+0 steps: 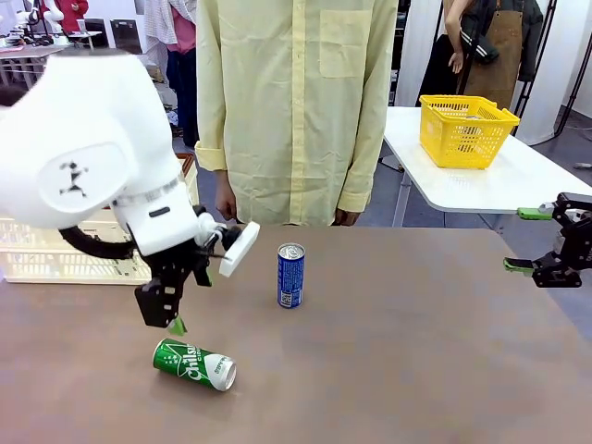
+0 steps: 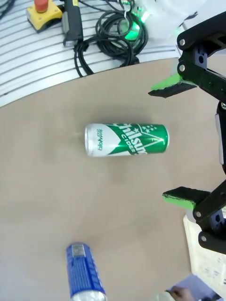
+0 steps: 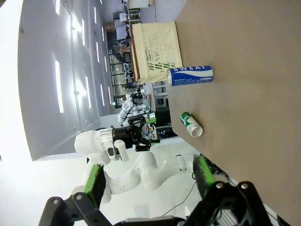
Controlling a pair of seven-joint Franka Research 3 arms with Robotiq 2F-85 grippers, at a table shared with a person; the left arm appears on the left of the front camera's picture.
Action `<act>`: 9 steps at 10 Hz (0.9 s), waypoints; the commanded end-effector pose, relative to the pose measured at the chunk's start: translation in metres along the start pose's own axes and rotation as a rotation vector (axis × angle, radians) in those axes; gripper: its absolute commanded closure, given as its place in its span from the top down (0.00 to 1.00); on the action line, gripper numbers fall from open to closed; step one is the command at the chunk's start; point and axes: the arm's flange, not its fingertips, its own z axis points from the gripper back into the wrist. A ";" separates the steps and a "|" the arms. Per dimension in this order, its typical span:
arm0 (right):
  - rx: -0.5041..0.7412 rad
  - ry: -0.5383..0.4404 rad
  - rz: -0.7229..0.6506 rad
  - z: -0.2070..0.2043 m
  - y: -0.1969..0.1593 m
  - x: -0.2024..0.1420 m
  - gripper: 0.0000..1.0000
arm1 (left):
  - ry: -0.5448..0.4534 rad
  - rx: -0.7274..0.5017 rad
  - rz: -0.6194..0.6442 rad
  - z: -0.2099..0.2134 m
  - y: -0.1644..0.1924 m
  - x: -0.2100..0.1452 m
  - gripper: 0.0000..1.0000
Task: Place the drinks into the Shopping basket.
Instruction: Pick up one drink and place it into the Shopping basket.
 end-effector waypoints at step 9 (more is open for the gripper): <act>0.008 -0.014 -0.007 -0.001 0.004 0.000 1.00 | 0.067 -0.151 0.049 -0.127 -0.017 -0.002 1.00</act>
